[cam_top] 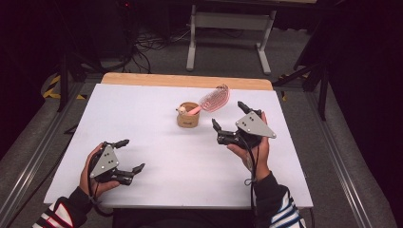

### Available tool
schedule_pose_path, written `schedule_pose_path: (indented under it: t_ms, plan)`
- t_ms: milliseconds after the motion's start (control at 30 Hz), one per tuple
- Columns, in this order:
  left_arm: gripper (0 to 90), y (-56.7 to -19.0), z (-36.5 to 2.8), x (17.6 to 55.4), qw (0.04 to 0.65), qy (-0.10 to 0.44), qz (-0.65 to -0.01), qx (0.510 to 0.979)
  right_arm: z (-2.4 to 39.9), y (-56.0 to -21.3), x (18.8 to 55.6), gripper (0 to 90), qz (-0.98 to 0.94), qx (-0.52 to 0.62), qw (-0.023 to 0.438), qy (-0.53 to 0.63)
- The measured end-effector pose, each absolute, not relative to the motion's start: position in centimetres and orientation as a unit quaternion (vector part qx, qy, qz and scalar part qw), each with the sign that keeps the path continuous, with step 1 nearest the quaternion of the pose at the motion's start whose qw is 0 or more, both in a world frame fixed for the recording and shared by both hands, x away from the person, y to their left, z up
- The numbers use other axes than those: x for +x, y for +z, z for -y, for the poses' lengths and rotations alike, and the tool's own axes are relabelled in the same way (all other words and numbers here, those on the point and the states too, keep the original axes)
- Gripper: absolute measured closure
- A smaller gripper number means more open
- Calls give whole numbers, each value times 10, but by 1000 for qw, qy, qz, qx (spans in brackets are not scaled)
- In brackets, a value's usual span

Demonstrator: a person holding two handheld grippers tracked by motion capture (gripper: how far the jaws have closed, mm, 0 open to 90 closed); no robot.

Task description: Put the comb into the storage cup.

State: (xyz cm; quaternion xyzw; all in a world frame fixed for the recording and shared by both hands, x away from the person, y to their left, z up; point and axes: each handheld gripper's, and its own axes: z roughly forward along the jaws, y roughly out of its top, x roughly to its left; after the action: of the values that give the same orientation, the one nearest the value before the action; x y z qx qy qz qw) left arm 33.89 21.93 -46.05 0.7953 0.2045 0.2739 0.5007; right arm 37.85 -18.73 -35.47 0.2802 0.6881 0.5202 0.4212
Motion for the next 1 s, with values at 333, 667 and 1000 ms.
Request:
schedule_pose_path:
  t_ms: [333,667,1000]
  plan:
    - [71,-460,-220,339,499,274,-203,797,184,-360,372,59,-698,271,421,511]
    - [71,-460,-219,339,498,274,-201,798,178,-367,365,59,-712,253,419,504]
    - [70,-460,-219,339,497,273,-200,799,174,-377,359,60,-723,238,416,497]
